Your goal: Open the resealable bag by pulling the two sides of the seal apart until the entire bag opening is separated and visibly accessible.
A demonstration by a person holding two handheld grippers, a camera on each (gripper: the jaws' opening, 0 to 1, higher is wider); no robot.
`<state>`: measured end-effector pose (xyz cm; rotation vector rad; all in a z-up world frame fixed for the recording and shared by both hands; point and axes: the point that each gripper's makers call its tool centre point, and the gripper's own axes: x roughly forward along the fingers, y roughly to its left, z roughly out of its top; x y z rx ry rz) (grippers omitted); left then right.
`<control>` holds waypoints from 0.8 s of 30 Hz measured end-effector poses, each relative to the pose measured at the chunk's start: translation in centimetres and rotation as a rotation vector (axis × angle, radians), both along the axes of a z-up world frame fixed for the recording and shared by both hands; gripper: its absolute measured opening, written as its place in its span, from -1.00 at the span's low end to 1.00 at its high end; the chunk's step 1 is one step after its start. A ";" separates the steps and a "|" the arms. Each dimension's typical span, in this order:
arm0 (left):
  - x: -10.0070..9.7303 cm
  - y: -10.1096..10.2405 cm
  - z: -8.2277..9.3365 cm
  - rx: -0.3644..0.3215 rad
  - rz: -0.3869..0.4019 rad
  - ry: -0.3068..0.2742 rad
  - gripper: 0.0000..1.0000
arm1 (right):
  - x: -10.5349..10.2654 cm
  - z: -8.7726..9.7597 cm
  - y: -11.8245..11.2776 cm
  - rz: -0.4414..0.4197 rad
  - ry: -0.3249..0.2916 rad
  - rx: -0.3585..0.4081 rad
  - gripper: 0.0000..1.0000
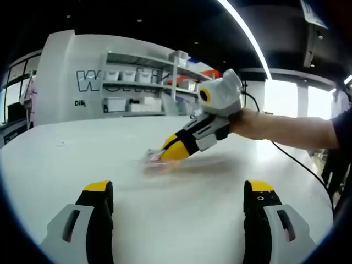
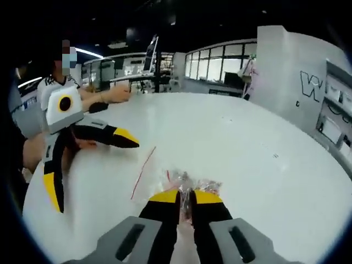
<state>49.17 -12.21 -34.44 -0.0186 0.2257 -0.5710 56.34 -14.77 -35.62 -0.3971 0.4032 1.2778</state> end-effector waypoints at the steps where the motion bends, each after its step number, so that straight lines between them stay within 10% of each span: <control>1: 0.0 0.0 0.0 0.001 0.000 -0.001 0.95 | 0.0 0.1 -0.1 -0.010 0.008 0.018 -0.94; 24: 0.2 0.0 -0.3 0.011 0.004 -0.009 0.94 | 0.0 0.8 -1.7 -0.135 0.166 0.229 -0.98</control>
